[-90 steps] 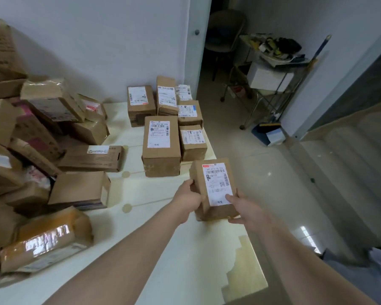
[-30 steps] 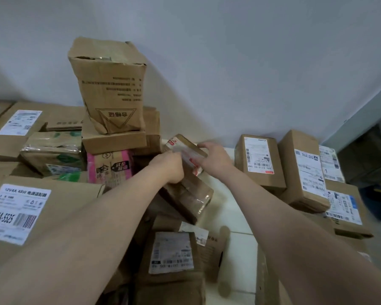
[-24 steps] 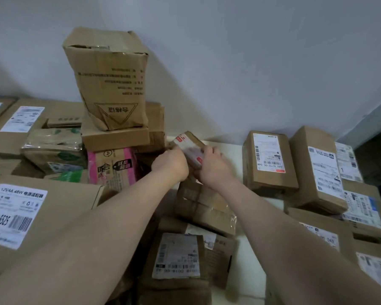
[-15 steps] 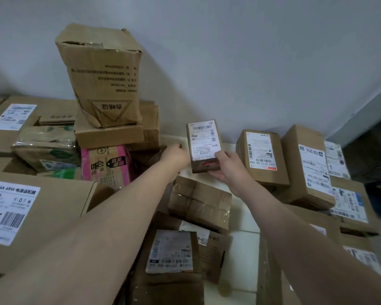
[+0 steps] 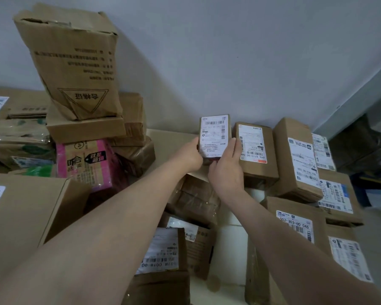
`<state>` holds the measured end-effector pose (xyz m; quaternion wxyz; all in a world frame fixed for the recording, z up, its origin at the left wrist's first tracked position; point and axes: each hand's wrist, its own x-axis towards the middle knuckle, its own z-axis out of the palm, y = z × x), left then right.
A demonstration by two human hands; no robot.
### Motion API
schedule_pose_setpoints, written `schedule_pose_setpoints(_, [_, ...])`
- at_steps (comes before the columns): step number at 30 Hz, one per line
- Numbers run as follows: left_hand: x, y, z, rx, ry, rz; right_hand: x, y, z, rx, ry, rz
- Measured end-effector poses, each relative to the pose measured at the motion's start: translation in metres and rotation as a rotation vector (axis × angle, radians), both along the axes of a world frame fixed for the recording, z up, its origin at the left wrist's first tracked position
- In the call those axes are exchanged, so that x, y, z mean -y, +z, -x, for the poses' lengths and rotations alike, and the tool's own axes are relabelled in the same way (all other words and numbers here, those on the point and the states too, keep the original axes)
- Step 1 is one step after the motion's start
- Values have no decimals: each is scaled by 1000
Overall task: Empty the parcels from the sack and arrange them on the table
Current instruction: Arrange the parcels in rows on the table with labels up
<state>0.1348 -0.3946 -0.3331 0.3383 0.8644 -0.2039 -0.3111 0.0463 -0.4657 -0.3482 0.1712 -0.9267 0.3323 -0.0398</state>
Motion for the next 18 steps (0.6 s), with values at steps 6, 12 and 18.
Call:
schedule_pose_setpoints(6, [-9, -8, -2, -28, -62, -3, 2, -7, 3, 70, -16, -229])
schedule_pose_setpoints(12, [-31, -1, -1, 194, 8, -251, 3, -2, 23, 250, 151, -236])
schedule_pose_setpoints(18, [-73, 13, 24, -97, 176, -352, -27, 16, 63, -351, 474, -244])
